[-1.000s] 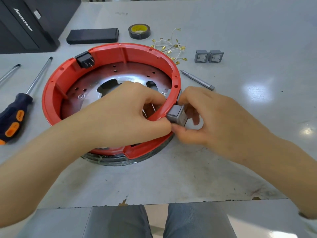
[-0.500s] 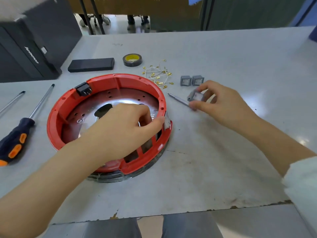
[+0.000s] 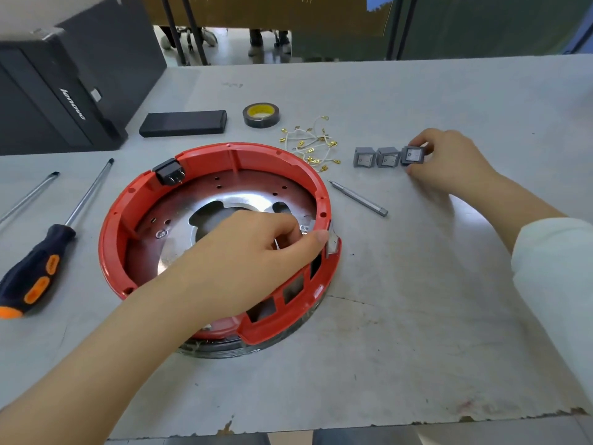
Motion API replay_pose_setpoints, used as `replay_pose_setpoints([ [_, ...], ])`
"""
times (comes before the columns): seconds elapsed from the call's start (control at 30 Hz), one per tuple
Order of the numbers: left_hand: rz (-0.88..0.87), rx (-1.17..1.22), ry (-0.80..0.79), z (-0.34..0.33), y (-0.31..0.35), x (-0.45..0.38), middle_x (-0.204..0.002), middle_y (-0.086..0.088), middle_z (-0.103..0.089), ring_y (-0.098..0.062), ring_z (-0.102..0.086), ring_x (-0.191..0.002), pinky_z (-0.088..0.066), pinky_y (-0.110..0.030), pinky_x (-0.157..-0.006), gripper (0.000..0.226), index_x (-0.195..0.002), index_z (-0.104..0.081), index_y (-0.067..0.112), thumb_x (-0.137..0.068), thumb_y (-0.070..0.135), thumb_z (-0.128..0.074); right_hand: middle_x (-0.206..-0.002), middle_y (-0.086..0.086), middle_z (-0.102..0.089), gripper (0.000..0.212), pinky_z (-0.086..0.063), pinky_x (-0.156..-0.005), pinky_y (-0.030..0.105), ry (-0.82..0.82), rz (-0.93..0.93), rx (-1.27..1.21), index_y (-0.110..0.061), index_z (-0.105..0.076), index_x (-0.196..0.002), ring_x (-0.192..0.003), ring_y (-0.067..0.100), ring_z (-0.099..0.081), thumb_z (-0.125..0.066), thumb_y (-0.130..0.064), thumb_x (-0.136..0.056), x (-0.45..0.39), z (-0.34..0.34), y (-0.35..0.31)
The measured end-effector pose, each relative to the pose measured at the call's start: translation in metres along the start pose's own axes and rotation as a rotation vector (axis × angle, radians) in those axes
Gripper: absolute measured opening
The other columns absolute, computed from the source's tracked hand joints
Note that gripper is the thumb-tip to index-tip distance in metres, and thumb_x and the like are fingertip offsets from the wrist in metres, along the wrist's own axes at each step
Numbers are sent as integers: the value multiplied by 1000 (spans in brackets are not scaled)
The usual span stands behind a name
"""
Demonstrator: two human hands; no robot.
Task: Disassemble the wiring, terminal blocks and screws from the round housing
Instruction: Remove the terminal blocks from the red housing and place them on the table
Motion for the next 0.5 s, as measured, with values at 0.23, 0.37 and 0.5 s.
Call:
replay_pose_setpoints([
  [0.23,-9,-5,-15,0,1,1,-49,4,-47,-7,-42,-43,-34,-24,-52,49,-60,-48,25,-81,67,-37,-120,14,-49,39,-41,-89,38,-29,62,10,-29,-57,-127,-108,31,-52,-64,-29,-89,6,-4,-12],
  [0.37,-5,-10,-18,1,1,1,-48,6,-47,-6,-43,-43,-33,-21,-51,48,-60,-47,25,-81,68,-36,-117,16,-49,36,-38,-87,33,-52,93,9,-26,-59,-125,-108,32,-51,-64,-27,-89,1,-9,-25],
  [0.5,-7,1,-20,1,2,1,-50,4,-50,-5,-43,-42,-34,-22,-51,52,-60,-49,21,-81,67,-37,-117,16,-49,35,-41,-89,37,-54,116,17,-25,-60,-124,-106,32,-52,-65,-28,-89,-4,-18,-41],
])
Point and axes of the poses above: each hand's wrist, its own x-axis away from the middle knuckle, its own z-axis out of the back of the hand, y = z × x, the point moved 2 cm from there along -x, towards the middle knuckle
